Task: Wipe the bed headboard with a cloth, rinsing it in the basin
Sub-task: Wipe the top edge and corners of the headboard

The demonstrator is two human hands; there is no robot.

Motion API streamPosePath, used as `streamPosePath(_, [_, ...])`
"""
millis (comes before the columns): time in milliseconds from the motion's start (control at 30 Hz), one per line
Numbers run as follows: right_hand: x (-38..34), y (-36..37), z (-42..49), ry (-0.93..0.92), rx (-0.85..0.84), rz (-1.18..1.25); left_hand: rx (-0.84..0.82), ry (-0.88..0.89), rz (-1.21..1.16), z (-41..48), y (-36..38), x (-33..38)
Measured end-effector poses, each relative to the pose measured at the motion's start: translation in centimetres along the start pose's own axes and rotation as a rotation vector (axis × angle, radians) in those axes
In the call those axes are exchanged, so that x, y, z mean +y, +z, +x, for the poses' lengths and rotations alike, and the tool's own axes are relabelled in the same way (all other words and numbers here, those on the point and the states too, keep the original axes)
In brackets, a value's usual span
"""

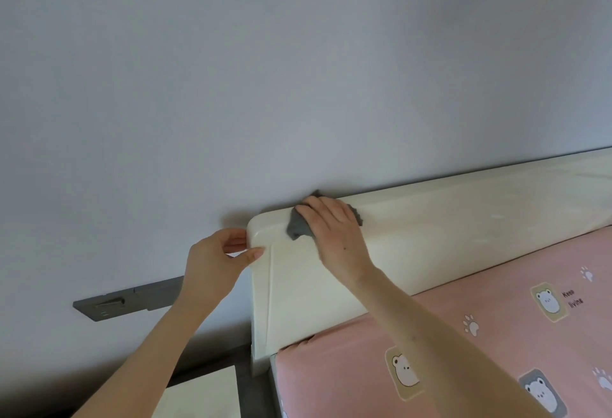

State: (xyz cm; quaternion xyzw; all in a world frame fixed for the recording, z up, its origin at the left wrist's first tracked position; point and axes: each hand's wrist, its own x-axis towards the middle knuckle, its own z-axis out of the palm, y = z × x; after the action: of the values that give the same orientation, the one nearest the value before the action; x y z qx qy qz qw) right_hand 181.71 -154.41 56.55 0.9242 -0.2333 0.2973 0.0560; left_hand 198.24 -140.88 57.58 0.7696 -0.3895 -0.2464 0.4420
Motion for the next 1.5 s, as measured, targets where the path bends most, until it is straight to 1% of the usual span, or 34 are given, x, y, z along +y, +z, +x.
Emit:
streamPosePath(133, [7.7,-1.8,-2.3,0.083,-0.011,-0.067,0.003,-0.067,0.009,-0.3,-0.2,1.2])
streamPosePath(267, [15.9,-4.2,-4.5,0.164,-0.057,-0.102,0.020,-0.130,0.022,-0.5,-0.3,2.0])
streamPosePath(367, [20.5,-5.5,-5.7,0.219,-0.103,-0.116,0.029,-0.163,0.055,-0.5,-0.1,2.2])
streamPosePath(500, [21.4,-5.8,-5.9,0.230,-0.108,-0.087,0.054,-0.203,0.054,-0.7,-0.1,2.4])
streamPosePath(600, [18.9,-6.5,-5.1,0.271,-0.029,0.029,0.070,-0.210,0.060,-1.1,0.2,2.5])
streamPosePath(633, [17.8,-7.1,-4.7,0.341,0.011,0.124,0.079,-0.208,0.068,-1.2,0.5,2.5])
streamPosePath(667, [16.3,-7.9,-4.4,0.459,0.071,0.275,0.098,-0.205,0.098,-1.3,0.7,2.8])
streamPosePath(733, [12.8,-9.9,-4.4,0.807,0.241,0.752,0.185,-0.204,0.165,-1.9,1.2,3.4])
streamPosePath(767, [11.2,-10.9,-4.8,0.948,0.335,0.985,0.246,-0.211,0.167,-2.4,1.4,3.9])
streamPosePath(800, [10.0,-11.8,-5.5,1.071,0.388,1.222,0.305,-0.212,0.148,-2.9,1.6,4.5])
streamPosePath(867, [8.6,-13.0,-7.0,1.241,0.394,1.660,0.402,-0.147,0.127,-4.2,2.0,5.6])
streamPosePath(933, [7.4,-13.9,-8.0,1.309,0.370,1.903,0.431,-0.013,0.146,-5.3,2.8,6.7])
streamPosePath(1000, [6.4,-14.4,-8.5,1.320,0.323,2.020,0.360,0.072,0.119,-6.2,3.9,8.2])
streamPosePath(1033, [6.1,-14.5,-8.6,1.324,0.299,2.049,0.278,0.079,0.081,-6.3,4.6,8.9])
streamPosePath(1067, [5.8,-14.7,-8.6,1.316,0.277,2.084,0.164,0.057,0.019,-6.4,5.5,9.5])
streamPosePath(1100, [5.7,-14.9,-8.7,1.304,0.261,2.115,0.027,0.009,-0.076,-6.4,6.5,10.3])
streamPosePath(1167, [5.7,-15.2,-8.6,1.291,0.222,2.155,-0.247,-0.144,-0.369,-6.1,8.5,11.7])
streamPosePath(1200, [5.7,-15.3,-8.5,1.290,0.202,2.165,-0.329,-0.214,-0.490,-5.9,9.5,12.3])
streamPosePath(1233, [5.8,-15.2,-8.5,1.293,0.181,2.169,-0.373,-0.247,-0.561,-5.7,10.4,12.7])
streamPosePath(1300, [6.2,-15.1,-8.4,1.309,0.148,2.131,-0.398,-0.228,-0.589,-5.4,12.0,13.5])
streamPosePath(1400, [7.0,-14.8,-8.5,1.346,0.105,2.051,-0.330,-0.199,-0.571,-5.0,13.6,14.4])
streamPosePath(1500, [8.1,-13.6,-8.3,1.360,0.124,1.852,-0.269,-0.180,-0.560,-4.1,14.5,15.1])
